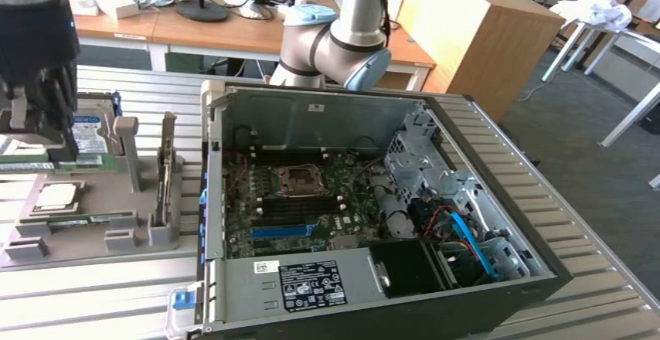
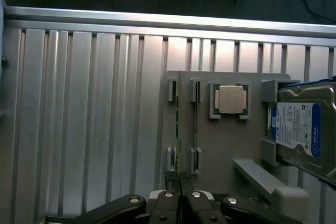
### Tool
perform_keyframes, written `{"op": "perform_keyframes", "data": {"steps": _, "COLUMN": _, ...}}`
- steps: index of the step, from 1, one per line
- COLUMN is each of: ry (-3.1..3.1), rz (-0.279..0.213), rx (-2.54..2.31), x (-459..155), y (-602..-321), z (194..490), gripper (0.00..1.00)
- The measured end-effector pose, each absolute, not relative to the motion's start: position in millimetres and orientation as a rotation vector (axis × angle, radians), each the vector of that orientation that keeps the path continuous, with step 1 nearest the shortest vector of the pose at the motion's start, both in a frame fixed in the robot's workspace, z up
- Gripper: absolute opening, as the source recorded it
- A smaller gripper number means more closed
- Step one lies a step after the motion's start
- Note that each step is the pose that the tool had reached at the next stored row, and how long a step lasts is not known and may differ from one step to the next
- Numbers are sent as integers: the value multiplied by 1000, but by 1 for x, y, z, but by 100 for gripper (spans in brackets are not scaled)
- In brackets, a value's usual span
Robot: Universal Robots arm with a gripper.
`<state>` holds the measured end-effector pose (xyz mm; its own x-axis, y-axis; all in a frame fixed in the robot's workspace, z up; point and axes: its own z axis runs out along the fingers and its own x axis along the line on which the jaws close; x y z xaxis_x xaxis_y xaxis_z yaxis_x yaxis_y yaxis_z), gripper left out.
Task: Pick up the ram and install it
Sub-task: 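Pick up the ram and move it above insertion slot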
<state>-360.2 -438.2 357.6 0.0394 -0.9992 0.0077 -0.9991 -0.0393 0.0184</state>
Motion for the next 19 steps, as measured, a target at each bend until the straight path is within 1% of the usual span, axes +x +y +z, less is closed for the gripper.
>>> {"op": "perform_keyframes", "data": {"steps": 19, "ry": -2165, "rz": -11, "rx": 2251, "x": -359, "y": -438, "z": 393, "gripper": 12}}
